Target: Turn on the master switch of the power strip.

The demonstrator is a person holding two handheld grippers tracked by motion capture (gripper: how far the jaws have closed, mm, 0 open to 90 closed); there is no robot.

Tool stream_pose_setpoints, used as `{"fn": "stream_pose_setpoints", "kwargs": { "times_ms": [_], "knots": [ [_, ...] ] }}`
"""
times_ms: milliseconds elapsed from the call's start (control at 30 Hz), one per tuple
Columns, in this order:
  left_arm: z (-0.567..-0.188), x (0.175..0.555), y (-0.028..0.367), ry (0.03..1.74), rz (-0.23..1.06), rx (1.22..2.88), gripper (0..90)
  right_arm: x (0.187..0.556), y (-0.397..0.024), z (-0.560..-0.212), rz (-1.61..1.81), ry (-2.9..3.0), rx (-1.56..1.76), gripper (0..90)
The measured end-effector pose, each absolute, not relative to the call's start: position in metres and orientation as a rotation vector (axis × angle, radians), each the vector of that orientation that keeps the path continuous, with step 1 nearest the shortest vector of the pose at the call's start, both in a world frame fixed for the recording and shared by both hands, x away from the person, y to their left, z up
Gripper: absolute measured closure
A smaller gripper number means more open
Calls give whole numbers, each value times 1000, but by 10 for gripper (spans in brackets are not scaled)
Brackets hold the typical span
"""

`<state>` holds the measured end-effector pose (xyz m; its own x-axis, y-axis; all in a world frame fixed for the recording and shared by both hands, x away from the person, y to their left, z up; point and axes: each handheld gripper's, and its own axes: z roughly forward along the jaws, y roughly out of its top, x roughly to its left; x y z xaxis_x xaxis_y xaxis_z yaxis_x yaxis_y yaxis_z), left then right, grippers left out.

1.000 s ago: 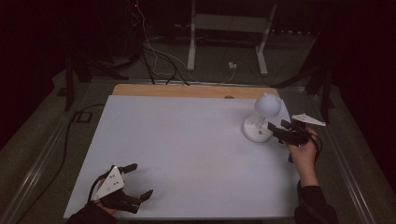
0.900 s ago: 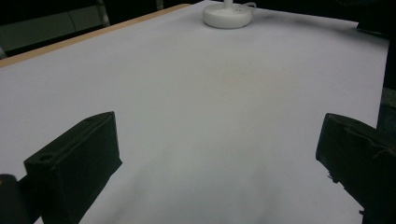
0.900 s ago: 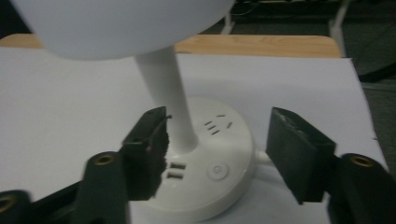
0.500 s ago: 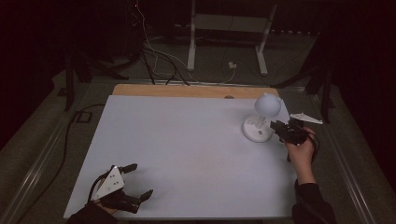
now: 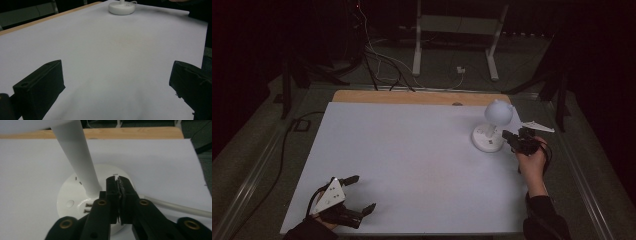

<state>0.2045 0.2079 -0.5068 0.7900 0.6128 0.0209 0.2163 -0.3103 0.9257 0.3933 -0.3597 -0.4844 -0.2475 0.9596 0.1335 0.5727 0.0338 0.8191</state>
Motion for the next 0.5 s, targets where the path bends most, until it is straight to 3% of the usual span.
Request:
{"fn": "stream_pose_setpoints", "kwargs": {
  "times_ms": [500],
  "knots": [
    [-507, 205, 208, 629, 449, 1884, 1, 393, -353, -494, 1025, 1873, 1526, 900]
  ]
}}
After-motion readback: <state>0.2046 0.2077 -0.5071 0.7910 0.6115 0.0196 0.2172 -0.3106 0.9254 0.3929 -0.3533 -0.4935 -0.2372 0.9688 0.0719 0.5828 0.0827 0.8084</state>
